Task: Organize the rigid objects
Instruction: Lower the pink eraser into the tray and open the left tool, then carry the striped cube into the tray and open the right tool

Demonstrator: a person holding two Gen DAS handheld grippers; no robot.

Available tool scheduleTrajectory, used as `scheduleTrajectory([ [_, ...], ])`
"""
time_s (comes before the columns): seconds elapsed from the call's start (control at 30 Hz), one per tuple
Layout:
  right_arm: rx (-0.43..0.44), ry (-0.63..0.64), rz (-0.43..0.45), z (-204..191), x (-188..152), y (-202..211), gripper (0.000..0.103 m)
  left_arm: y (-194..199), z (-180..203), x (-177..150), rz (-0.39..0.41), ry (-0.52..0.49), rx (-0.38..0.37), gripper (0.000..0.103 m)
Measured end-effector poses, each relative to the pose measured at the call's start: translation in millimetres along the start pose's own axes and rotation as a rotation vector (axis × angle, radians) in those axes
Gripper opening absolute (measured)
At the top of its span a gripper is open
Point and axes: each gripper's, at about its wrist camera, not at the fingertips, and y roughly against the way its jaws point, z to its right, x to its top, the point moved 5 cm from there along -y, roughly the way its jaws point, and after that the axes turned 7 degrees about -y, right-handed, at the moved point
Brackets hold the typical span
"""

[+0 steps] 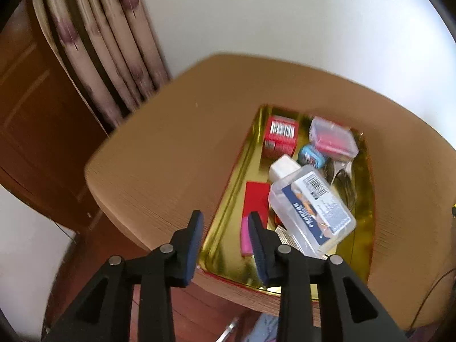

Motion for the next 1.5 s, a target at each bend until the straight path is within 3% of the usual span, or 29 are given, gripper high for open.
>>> scheduleTrajectory([
  [0.13, -0.005, -0.012, -0.017, -0.4, 2.0, -4.8, 0.027, 28.5, 2.3, -12.4, 0.07, -0.001, -0.004, 0.036],
  [0.27, -0.017, -0.03, -0.036, -7.6, 5.4, -1.9, 0.027, 41.5, 0.6, -29.9, 0.088, 0.018, -0.017, 0.038],
  [0.43, 0.075, -0.027, -0.023, -49.3, 8.1, 23.3, 0.027, 34.9, -11.0, -47.0, 0.058, 0.059, -0.031, 0.038],
  [0.57, 0.209, 0.021, 0.009, -122.2, 18.1, 52.9, 0.027, 27.8, -27.4, -57.7, 0.044, 0.128, -0.054, 0.038],
  [0.7, 0.381, 0.104, 0.017, -221.1, 24.7, 78.1, 0.027, 21.6, -40.3, -67.0, 0.047, 0.169, -0.056, 0.038],
  [0.97, 0.573, 0.202, -0.1, -395.9, 26.8, 61.4, 0.027, 11.6, -48.0, -82.0, 0.057, 0.195, -0.057, 0.038],
  [1.03, 0.578, 0.259, -0.111, -441.6, 21.1, 51.2, 0.027, 9.5, -51.7, -82.6, 0.051, 0.208, -0.065, 0.038],
  [1.2, 0.548, 0.332, -0.148, -507.1, 11.0, 22.9, 0.027, 7.9, -60.6, -82.7, 0.06, 0.23, -0.086, 0.039],
  [1.5, 0.497, 0.34, -0.174, -545.3, 15.4, -19.6, 0.028, 0.4, -53.8, -83.1, 0.03, 0.189, -0.085, 0.039],
])
